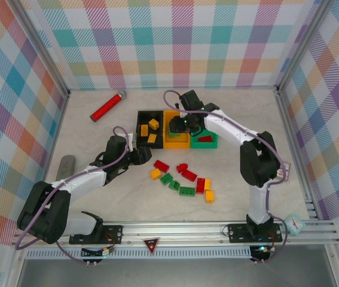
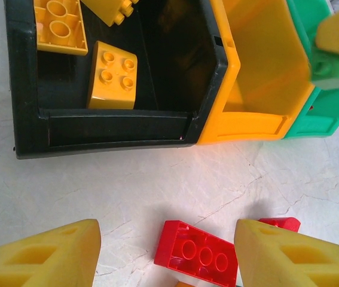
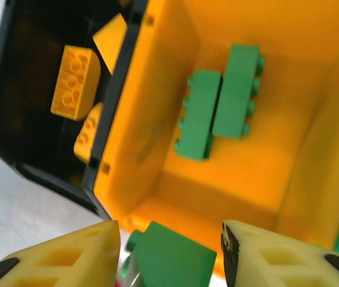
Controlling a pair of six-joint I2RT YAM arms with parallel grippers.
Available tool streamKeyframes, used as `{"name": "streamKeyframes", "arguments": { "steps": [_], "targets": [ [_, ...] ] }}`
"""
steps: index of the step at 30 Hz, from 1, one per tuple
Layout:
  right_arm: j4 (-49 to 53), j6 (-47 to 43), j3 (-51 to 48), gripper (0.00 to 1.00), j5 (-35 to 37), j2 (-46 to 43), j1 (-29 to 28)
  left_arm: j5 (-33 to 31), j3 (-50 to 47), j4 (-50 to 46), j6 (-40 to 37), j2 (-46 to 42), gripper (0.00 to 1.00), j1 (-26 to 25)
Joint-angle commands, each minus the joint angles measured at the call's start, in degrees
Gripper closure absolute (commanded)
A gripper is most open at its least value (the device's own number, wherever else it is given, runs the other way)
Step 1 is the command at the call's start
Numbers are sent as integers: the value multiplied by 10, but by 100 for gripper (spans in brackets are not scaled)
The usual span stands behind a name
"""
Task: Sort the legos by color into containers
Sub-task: Place the lego in the container, then pick up the lego from the center of the table.
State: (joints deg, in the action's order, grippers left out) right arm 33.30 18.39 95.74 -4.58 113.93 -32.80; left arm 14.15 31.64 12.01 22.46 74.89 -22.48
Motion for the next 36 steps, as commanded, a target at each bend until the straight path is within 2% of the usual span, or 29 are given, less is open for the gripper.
{"name": "streamKeyframes", "arguments": {
  "steps": [1,7,22,27,33,36],
  "targets": [
    [39,-19,35,47,-6,15,2,7,4,-4,-8,-4,39,-5],
    [5,-13,-36,46,-24,-37,1,1,4,-13,-14,-17,39,-5],
    [-138,-67,-376,45,19,-280,1,8,-16,34,-8,-8,39,-14],
    [-196,-84,-444,45,54,-323,3,0,-9,46,-23,16,39,-43],
    [-304,-75,-521,44,46,-345,12,-17,14,40,-68,43,39,-99],
    [-322,-63,-537,44,60,-350,15,0,33,33,-95,67,40,-126]
  ]
}}
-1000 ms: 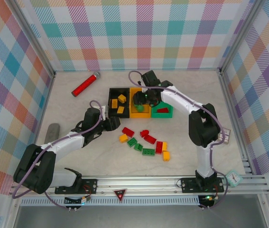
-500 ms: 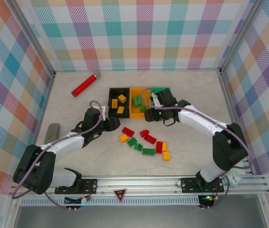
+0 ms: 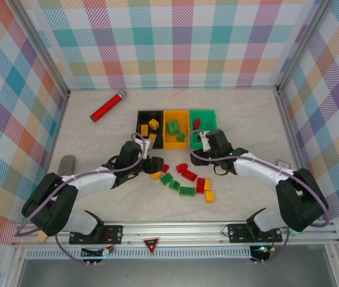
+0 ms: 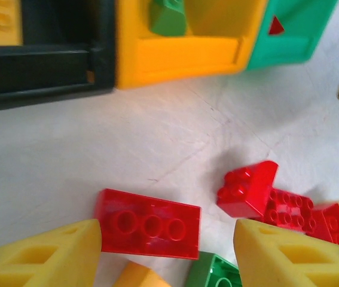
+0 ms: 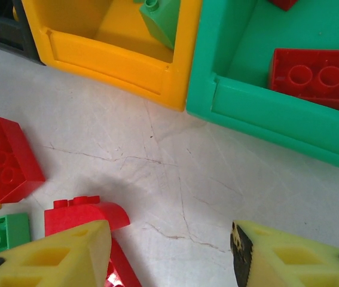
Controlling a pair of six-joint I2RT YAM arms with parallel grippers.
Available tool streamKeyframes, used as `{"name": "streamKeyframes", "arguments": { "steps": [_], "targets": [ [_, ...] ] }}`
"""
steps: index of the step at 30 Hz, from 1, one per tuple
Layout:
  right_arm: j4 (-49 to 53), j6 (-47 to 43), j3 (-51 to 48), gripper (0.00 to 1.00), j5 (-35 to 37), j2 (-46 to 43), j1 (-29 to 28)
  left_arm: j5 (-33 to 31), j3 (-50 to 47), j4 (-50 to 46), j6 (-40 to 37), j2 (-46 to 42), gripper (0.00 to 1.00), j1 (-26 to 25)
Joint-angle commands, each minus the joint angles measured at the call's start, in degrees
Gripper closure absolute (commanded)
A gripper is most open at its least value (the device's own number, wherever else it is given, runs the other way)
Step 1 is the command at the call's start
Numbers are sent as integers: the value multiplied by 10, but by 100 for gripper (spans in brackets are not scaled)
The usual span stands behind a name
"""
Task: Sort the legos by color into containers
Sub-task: Pick up the lego from the center of the table.
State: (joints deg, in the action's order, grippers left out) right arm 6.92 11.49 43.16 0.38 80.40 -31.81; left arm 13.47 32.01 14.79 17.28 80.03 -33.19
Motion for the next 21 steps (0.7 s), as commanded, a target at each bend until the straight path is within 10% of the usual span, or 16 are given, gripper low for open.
{"name": "streamKeyframes", "arguments": {
  "steps": [1,21],
  "targets": [
    [-57,5,-13,44,13,-20,6,9,37,0,-53,22,40,-29],
    [-109,77,-53,43,-9,-47,20,-2,298,-286,-232,214,49,-123]
  ]
}}
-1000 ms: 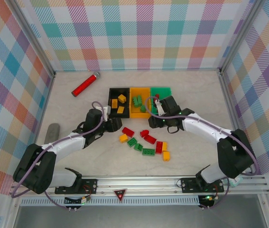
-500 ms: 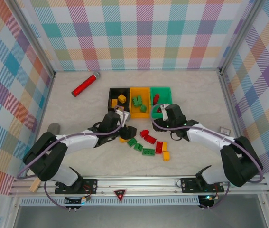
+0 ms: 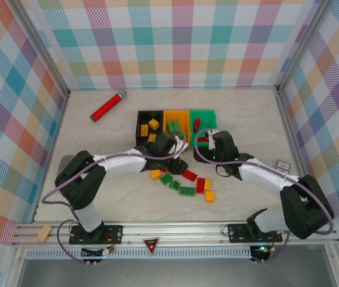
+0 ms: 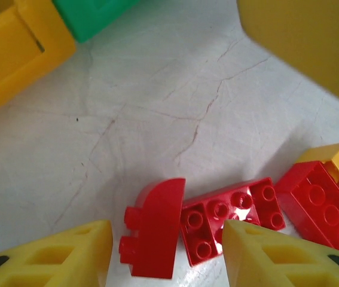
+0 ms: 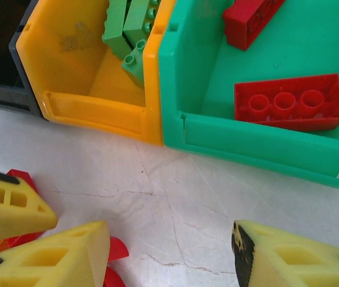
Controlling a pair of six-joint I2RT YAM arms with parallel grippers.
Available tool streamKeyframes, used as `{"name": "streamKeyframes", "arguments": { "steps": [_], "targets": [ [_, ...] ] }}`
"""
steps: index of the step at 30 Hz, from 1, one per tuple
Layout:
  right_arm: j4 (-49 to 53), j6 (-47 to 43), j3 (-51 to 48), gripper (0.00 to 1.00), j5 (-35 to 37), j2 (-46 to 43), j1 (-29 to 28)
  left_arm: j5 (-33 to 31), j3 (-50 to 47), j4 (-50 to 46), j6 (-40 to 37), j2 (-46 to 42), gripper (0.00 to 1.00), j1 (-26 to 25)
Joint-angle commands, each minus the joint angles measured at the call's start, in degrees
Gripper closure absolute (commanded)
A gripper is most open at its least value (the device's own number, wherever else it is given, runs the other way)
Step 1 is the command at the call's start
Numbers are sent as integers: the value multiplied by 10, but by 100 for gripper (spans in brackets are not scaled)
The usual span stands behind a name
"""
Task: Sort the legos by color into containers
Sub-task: Pick up the lego from the center of the table.
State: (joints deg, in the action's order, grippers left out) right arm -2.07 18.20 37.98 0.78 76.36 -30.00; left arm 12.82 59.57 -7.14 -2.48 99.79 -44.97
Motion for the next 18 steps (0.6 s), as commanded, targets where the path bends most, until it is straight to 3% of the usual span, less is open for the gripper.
{"name": "streamKeyframes", "arguments": {
  "steps": [1,11,18],
  "targets": [
    [-19,11,-3,43,-9,-12,2,5,31,-76,-37,22,49,-7],
    [-24,11,-18,43,19,-29,3,16,77,-143,-58,70,53,-10],
    [-24,8,-19,43,24,-30,3,4,80,-142,-57,51,63,-10]
  ]
}}
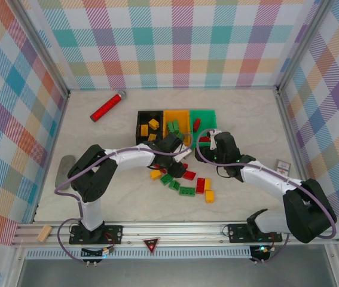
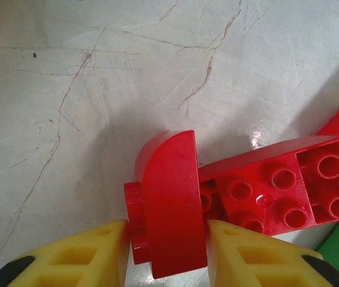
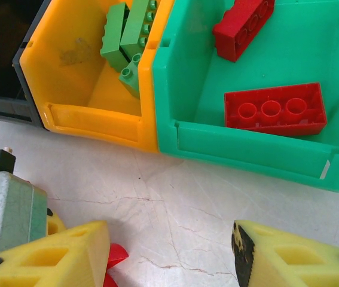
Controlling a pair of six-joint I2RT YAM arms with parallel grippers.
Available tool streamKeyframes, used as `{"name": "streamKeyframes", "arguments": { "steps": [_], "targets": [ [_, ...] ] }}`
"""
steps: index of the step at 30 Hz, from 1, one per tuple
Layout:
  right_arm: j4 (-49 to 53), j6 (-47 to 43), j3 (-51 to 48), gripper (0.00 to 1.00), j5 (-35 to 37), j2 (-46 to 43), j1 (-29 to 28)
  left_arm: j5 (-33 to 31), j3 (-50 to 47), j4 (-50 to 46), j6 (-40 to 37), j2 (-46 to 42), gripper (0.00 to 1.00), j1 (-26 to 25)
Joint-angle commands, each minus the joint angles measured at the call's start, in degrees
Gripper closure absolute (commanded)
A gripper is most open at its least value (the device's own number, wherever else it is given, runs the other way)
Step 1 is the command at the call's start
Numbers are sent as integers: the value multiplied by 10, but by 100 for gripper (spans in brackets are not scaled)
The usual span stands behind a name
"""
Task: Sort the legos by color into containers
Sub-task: Pick up the lego from the center of the table, then place the lego in the container.
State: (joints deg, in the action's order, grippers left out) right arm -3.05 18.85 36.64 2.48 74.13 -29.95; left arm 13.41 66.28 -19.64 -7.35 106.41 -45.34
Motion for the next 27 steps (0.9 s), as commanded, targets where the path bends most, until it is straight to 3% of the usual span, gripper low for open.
{"name": "streamKeyframes", "arguments": {
  "steps": [1,4,18,21,27],
  "targets": [
    [-14,2,-5,43,7,-8,3,-2,12,-15,-7,-19,64,-6],
    [-15,3,-6,43,5,-8,3,-9,9,-3,0,-29,71,-6],
    [-10,26,-33,43,44,-55,15,-50,16,69,83,-66,81,-4],
    [3,49,-43,45,68,-66,29,-68,54,62,110,-49,81,-4],
    [2,84,-49,45,14,-55,86,-109,161,44,148,3,82,-4]
  ]
}}
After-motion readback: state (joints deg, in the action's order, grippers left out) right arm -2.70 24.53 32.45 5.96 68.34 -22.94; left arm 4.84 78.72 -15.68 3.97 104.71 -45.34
